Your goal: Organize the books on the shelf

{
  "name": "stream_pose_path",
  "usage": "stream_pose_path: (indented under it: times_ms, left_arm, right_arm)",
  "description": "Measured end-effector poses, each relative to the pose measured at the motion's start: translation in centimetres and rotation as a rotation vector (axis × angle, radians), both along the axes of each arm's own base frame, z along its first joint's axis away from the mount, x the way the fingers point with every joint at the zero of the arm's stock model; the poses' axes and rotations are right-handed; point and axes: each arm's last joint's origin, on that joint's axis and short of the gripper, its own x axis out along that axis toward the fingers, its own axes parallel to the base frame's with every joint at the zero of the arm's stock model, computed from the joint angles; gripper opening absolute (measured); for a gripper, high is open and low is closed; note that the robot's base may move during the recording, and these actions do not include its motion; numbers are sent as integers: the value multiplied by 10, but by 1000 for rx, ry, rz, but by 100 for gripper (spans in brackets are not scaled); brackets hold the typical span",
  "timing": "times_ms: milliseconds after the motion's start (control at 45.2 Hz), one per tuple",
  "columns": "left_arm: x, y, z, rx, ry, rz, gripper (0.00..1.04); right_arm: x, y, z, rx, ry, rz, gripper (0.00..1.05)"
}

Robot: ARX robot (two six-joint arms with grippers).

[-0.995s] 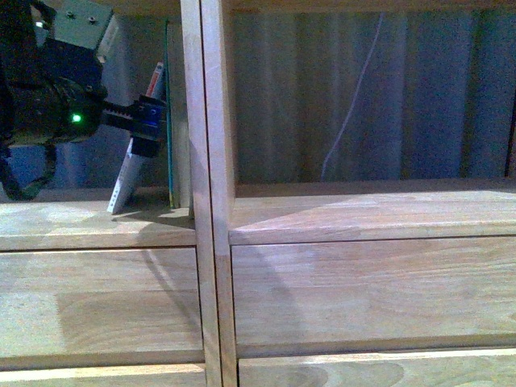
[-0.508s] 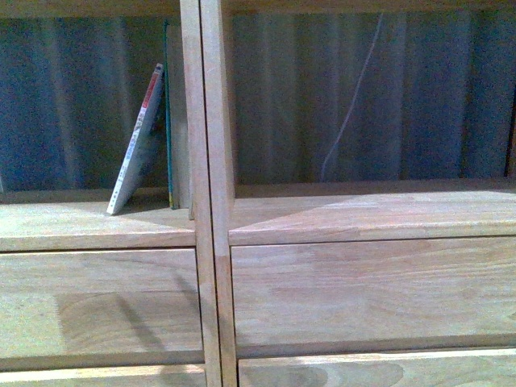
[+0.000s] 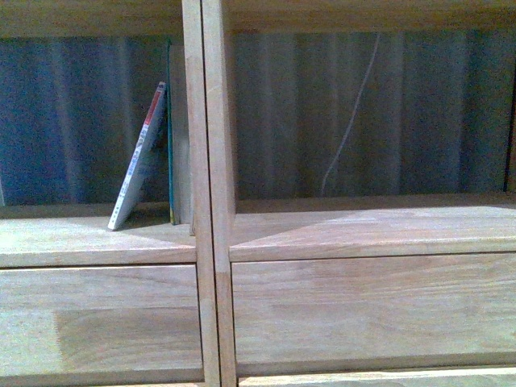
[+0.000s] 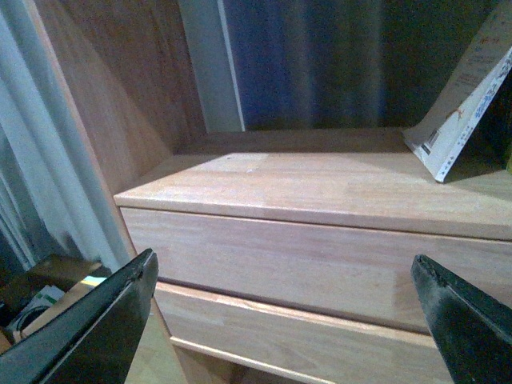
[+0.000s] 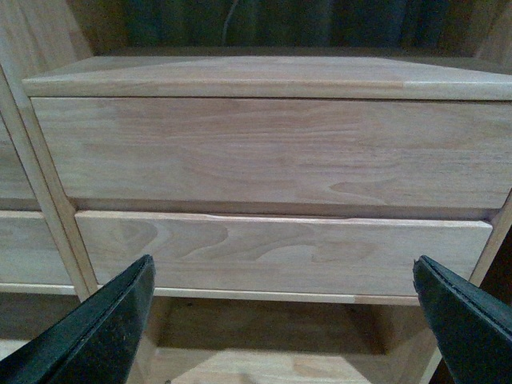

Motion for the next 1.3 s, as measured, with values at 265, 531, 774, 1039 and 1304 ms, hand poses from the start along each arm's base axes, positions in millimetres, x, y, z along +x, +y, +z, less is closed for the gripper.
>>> stream_pose_path:
  times_ms: [265, 531, 774, 1039, 1304]
  left_arm:
    - [-34, 2, -34, -100, 55, -231, 81]
    - [-37, 10, -94, -143, 65, -348, 25]
    - [-37, 22, -102, -147, 57, -374, 3]
    - [-38, 27, -109, -149, 52, -339, 3]
    - [-38, 27, -119, -150, 55, -339, 3]
  right_arm:
    - [0, 0, 0, 0, 0, 0, 98]
    - [0, 0, 0, 0, 0, 0, 98]
    - [0, 0, 0, 0, 0, 0, 98]
    - [0, 0, 0, 0, 0, 0, 98]
    - [0, 0, 0, 0, 0, 0, 98]
